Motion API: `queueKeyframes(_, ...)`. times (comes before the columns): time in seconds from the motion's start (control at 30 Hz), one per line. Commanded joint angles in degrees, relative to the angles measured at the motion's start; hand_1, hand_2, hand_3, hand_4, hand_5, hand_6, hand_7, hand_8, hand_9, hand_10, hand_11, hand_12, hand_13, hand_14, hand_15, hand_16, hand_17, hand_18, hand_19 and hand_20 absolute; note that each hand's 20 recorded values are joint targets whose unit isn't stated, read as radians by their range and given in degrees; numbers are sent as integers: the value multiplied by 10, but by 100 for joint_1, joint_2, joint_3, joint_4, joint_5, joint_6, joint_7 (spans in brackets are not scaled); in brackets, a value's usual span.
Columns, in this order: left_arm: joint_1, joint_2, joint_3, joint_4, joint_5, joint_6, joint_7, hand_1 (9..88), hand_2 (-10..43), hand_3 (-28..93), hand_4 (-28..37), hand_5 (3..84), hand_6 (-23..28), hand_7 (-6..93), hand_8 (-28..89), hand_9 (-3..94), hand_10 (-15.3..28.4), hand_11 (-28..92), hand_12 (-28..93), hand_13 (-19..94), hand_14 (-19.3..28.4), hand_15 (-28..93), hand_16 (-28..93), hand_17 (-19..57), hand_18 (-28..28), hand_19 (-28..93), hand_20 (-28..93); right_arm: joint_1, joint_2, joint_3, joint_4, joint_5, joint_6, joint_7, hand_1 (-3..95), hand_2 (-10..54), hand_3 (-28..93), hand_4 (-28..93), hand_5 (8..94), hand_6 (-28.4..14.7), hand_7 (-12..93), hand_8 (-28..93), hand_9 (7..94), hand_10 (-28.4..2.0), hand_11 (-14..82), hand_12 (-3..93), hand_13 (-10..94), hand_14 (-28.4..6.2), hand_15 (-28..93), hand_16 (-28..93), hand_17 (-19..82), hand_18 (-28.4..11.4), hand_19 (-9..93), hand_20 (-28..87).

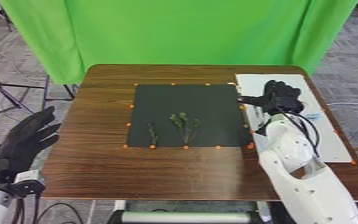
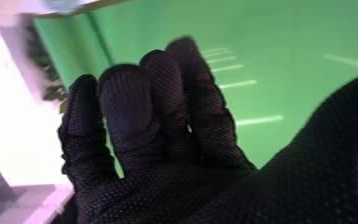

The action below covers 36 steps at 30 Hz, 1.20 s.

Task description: Arrange flowers

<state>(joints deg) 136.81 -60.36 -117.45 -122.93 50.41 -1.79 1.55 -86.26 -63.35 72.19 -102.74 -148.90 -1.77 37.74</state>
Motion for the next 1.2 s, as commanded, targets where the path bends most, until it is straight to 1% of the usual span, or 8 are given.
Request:
queueKeyframes(0.03, 74, -58, -36, -43, 24, 19, 10, 232, -58, 708, -283, 225, 10, 224, -107, 177, 85, 152, 187, 149, 116, 224, 36, -90, 187, 395, 68, 168, 344, -91, 390, -160, -322, 95, 478, -93, -218, -11, 590, -25, 426, -154, 582, -138, 609, 433, 584, -124, 807, 315, 205, -218, 728, 449)
queueKeyframes(0.2, 91, -60, -36, -45, 26, 28, 29, 232, -58, 709, -283, 225, 10, 225, -107, 177, 85, 151, 187, 150, 116, 224, 37, -90, 187, 394, 68, 158, 483, -164, 476, -178, -517, 31, 470, -95, 111, -165, 635, -8, 468, -160, 625, -129, 614, 444, 614, -121, 811, 327, 219, -221, 740, 443)
queueKeyframes(0.37, 90, -54, -38, -38, 19, 12, 18, 231, -58, 710, -283, 225, 10, 224, -107, 177, 85, 152, 187, 151, 116, 227, 36, -90, 187, 395, 68, 60, 558, -187, 497, -99, -638, -63, 446, -95, 319, -276, 654, -2, 487, -160, 646, -122, 616, 451, 631, -118, 815, 335, 224, -218, 742, 441)
queueKeyframes(0.5, 70, -34, -27, -23, 20, -20, 9, 232, -58, 709, -283, 226, 11, 224, -108, 177, 85, 152, 187, 151, 117, 228, 35, -90, 188, 395, 68, 4, 559, -204, 500, 5, -675, -92, 414, -95, 409, -282, 656, -2, 488, -161, 646, -121, 616, 456, 633, -118, 814, 340, 225, -218, 742, 439)
queueKeyframes(0.9, 13, 2, -23, 19, 12, -73, -26, 231, -58, 709, -283, 226, 11, 223, -107, 177, 86, 153, 187, 152, 118, 230, 34, -91, 188, 395, 68, -317, 575, -166, 353, 57, -875, -118, 389, -95, 469, -283, 649, -3, 490, -160, 645, -121, 616, 458, 632, -117, 814, 341, 225, -216, 741, 438)
queueKeyframes(1.03, -1, 17, -12, 25, 11, -65, -25, 232, -57, 708, -283, 226, 11, 223, -106, 177, 86, 152, 187, 152, 118, 230, 34, -91, 188, 396, 68, -303, 574, -212, 398, 130, -898, -100, 291, -95, 715, -283, 650, -1, 491, -162, 645, -121, 618, 454, 635, -112, 813, 338, 225, -213, 737, 436)
queueKeyframes(1.13, -16, 31, -12, 37, 12, -88, -45, 232, -56, 707, -283, 226, 11, 223, -106, 177, 86, 152, 187, 152, 118, 230, 34, -91, 188, 396, 68, -318, 573, -246, 447, 176, -817, -100, 306, -95, 770, -283, 655, 3, 491, -160, 654, -120, 617, 449, 643, -107, 813, 336, 228, -211, 736, 435)
queueKeyframes(1.2, -26, 36, -8, 43, 4, -87, -45, 232, -56, 707, -283, 226, 11, 222, -107, 177, 86, 152, 187, 152, 119, 230, 33, -91, 188, 396, 68, -333, 562, -255, 487, 173, -746, -153, 386, -95, 730, -283, 656, 2, 490, 57, 674, -116, 615, 449, 660, -100, 810, 336, 233, -208, 736, 429)
